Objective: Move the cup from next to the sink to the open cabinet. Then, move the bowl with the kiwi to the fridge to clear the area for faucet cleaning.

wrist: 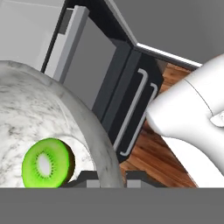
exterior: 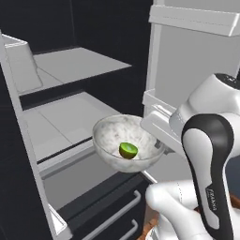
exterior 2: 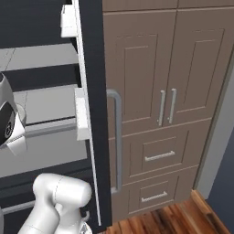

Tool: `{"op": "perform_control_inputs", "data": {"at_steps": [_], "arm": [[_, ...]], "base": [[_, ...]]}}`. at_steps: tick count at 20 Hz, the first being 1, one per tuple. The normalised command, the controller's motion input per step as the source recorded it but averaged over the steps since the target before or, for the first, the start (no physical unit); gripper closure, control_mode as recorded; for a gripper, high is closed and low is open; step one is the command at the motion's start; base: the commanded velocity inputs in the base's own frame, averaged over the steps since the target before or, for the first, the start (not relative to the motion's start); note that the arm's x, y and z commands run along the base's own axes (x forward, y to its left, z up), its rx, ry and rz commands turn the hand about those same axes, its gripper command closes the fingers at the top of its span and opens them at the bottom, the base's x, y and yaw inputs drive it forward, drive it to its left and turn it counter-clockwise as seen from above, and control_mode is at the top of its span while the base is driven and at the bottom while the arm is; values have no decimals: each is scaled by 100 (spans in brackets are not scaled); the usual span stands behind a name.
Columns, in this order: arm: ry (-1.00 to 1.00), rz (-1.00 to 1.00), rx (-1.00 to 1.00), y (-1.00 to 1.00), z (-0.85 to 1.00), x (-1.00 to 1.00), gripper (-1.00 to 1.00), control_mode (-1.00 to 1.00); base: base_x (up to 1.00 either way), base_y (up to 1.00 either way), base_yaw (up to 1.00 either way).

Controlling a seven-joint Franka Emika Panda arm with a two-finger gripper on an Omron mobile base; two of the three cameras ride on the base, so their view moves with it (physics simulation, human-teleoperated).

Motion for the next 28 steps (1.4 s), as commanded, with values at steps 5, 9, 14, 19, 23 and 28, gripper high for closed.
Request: {"op": "perform_control_inputs", "data": {"at_steps": [5,9,14,19,23,28], "arm": [[0,0,0,0,0,0,100,100],[0,0,0,0,0,0,100,100],[0,0,0,0,0,0,100,100],[0,0,0,0,0,0,100,100],[0,0,0,0,0,0,100,100],[0,0,0,0,0,0,100,100]], "base": [[-36,0,19],[0,0,23],[0,0,34],[0,0,20],[18,15,0],[50,64,0]]}}
